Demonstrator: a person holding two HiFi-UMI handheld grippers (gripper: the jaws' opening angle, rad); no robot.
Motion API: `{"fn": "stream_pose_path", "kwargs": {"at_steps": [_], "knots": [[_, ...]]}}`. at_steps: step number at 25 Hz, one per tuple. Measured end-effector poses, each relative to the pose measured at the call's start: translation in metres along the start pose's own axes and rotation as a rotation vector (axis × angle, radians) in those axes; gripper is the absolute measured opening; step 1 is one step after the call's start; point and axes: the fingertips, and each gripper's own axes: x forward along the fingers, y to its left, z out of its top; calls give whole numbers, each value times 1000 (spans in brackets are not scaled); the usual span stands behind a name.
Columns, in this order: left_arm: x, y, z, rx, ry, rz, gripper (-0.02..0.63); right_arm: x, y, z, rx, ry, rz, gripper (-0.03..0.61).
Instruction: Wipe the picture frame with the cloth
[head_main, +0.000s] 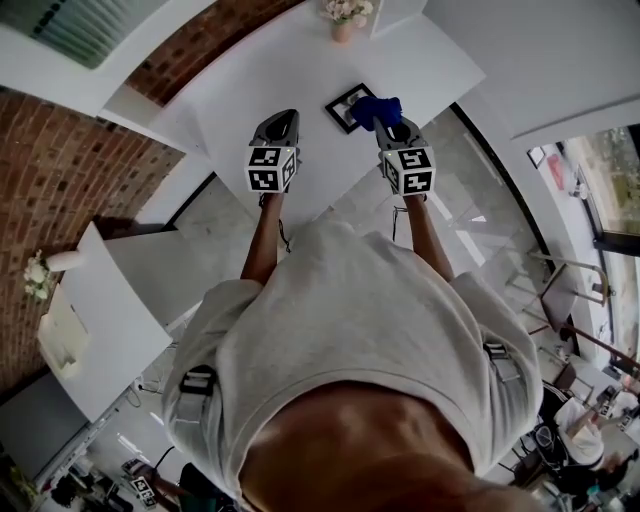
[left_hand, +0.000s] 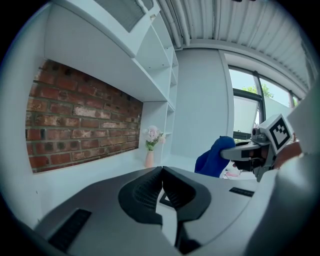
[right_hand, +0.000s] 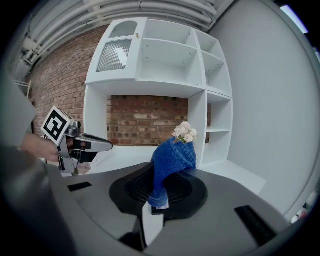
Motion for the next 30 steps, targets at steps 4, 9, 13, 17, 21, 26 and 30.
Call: {"fn": "stream_pose_path", "kwargs": {"at_steps": [4,9,13,17,21,26,30], "knots": [[13,12,-7,-7,20,-10,17,16,-3,-1,4,11,-10,55],[23,15,-14,-16,41,-18,17,22,-7,-13,25,41,-16,55],[27,20,-21,-26,58,-10,17,29,-5,-22,33,66,-3,55],[34,21,-30,-45,86,4,17,38,-11,-28,40,87,17,55],[44,18,-39,-65,117,11,17,51,-16,-36,55,112,47,55],[54,17,-54,-83,158,14,17,69,-18,-48,67,145,79,55],[59,18,-67,-103,186,17,17,81,-17,-57,72,168,100,55]]}}
